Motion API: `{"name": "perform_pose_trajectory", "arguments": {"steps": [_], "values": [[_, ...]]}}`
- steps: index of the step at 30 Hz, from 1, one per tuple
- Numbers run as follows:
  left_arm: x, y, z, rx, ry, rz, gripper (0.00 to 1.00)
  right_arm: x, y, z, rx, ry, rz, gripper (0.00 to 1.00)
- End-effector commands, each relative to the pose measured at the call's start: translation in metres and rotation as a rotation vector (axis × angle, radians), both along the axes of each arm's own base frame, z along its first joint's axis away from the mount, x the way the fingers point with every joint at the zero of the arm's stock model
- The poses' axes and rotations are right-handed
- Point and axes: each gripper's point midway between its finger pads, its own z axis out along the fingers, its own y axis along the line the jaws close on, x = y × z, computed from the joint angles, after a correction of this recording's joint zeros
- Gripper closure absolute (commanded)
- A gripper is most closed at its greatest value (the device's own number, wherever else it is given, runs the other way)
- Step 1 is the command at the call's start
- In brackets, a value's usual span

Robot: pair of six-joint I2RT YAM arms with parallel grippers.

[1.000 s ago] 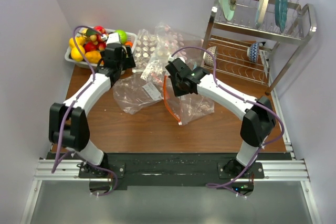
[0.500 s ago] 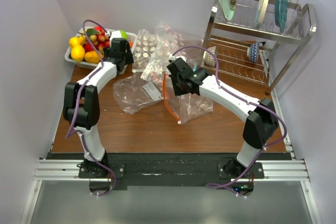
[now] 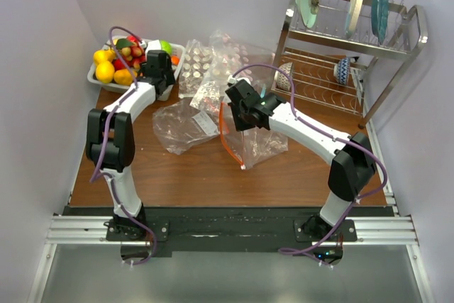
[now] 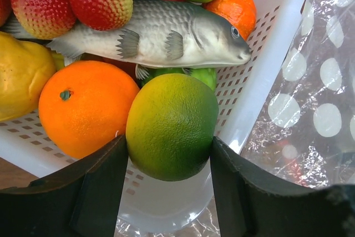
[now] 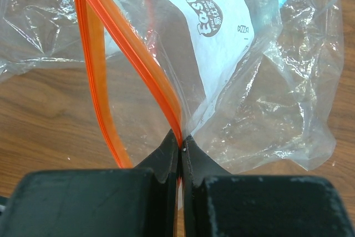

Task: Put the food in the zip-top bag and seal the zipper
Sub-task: Pick up the fake fruit from the bin.

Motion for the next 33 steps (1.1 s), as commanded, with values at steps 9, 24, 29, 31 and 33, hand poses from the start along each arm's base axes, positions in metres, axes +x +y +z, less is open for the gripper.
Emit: {"name": "perform_pose_trajectory", "arguments": {"steps": [9, 24, 29, 31, 33], "values": [[0.001, 0.001, 0.076, -0.038, -0.165, -0.038, 0.63, 0.001, 0.004, 0.032, 0.066, -0.062, 0.010, 1.00], [-0.083, -0.072, 0.123, -0.369, -0.240, -0.376, 0.64, 0.009, 0.015, 0.037, 0.082, -0.055, 0.015, 1.00], [-0.127, -0.101, 0.138, -0.503, -0.300, -0.509, 0.65, 0.008, 0.025, 0.038, 0.133, -0.031, 0.010, 1.00], [-0.145, -0.113, 0.140, -0.552, -0.298, -0.563, 0.66, 0.009, 0.029, 0.039, 0.154, -0.024, 0.005, 1.00], [-0.157, -0.124, 0.144, -0.586, -0.302, -0.610, 0.66, 0.010, 0.034, 0.036, 0.166, 0.001, 0.008, 1.00]]}}
